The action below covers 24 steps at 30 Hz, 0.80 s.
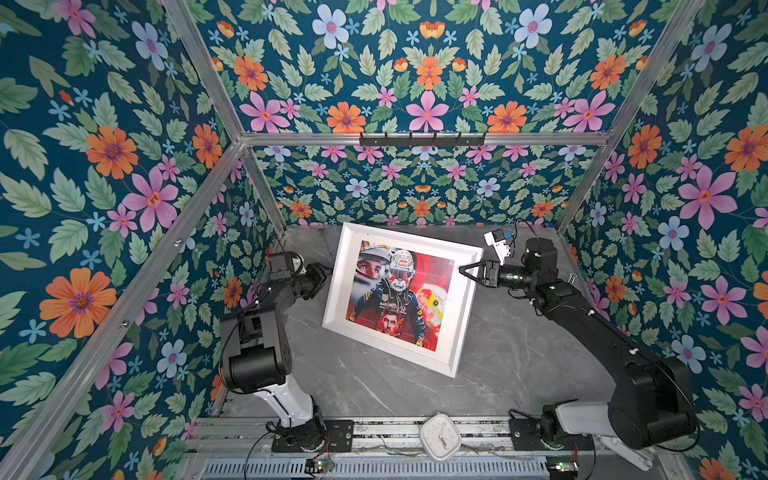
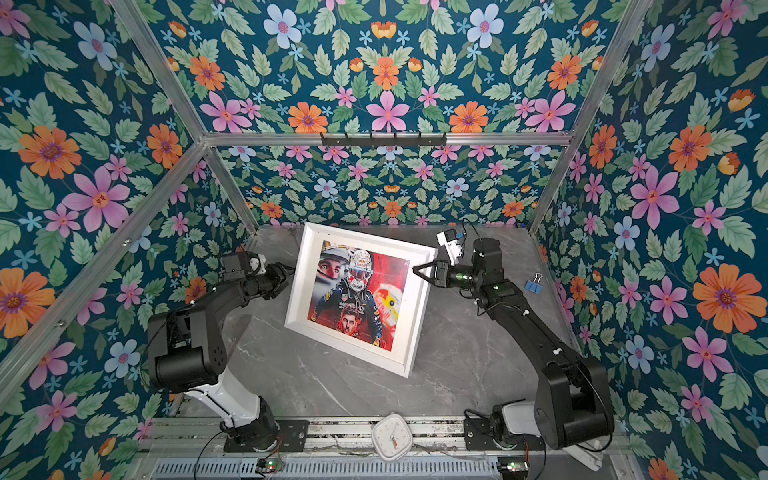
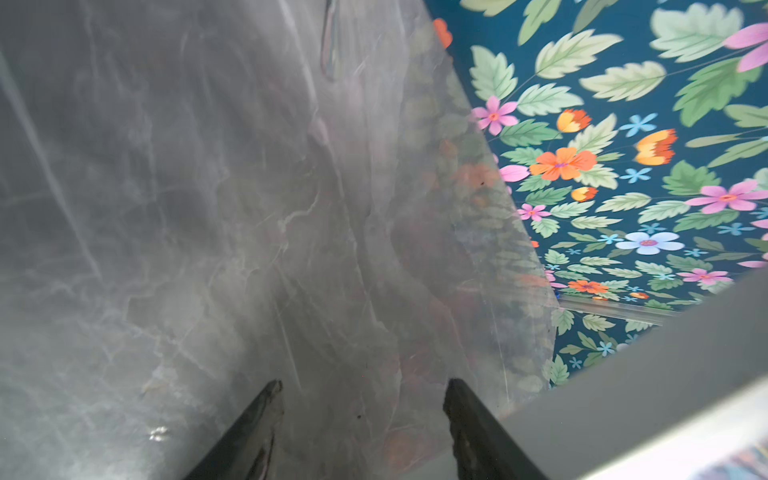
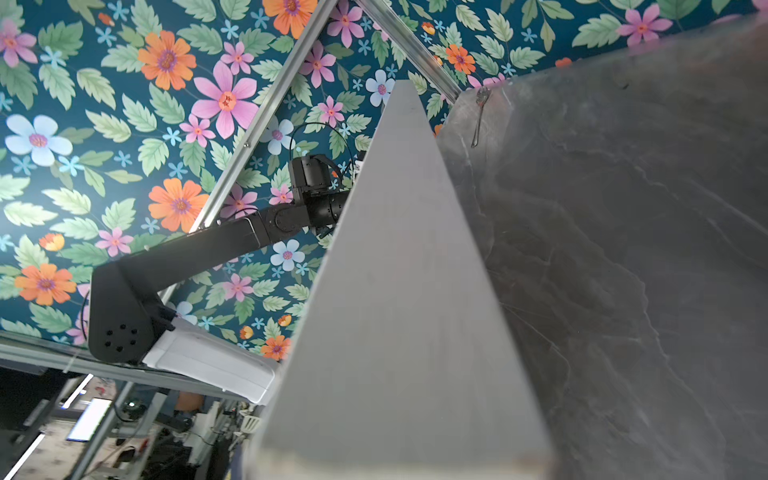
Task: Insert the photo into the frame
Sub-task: 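Flip the frame over with the right gripper, laying it picture side up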
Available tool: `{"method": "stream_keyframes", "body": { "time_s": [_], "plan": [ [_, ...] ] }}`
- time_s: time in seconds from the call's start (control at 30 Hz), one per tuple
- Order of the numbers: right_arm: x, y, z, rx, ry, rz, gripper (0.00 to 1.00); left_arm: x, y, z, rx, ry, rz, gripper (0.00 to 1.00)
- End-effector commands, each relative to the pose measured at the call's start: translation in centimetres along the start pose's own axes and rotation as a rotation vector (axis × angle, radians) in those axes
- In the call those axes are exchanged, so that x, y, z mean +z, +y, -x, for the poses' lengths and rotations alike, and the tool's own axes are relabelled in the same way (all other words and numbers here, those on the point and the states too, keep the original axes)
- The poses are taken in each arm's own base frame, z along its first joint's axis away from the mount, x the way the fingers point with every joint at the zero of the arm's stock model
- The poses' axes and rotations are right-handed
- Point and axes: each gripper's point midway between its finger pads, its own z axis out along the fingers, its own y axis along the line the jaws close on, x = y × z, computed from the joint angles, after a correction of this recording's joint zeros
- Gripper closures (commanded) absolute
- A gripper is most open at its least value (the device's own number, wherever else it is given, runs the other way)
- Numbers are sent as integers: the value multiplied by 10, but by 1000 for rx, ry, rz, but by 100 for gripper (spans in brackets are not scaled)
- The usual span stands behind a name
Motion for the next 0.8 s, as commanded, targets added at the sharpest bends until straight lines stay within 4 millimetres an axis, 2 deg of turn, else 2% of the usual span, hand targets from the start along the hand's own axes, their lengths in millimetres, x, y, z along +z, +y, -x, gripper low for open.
{"method": "stream_keyframes", "body": {
  "time_s": [0.0, 0.23, 0.33, 0.37, 0.53, 0.77],
  "plan": [
    [-1, 8, 12, 30, 6, 121, 100, 1, 8, -8, 3, 16, 19, 35],
    [4, -35, 18, 195, 31, 145, 100, -1, 21, -27, -1, 52, 48, 36],
    [7, -55, 14, 254, 41, 133, 100, 1, 25, -34, -9, 73, 45, 36],
    [12, -71, 8, 293, 52, 121, 100, 1, 26, -36, -12, 80, 45, 36],
    [19, -103, -1, 406, 73, 94, 100, 1, 29, -41, -12, 98, 53, 36],
    [24, -137, -5, 479, 79, 98, 100, 1, 33, -50, -14, 126, 58, 36]
  ]
}}
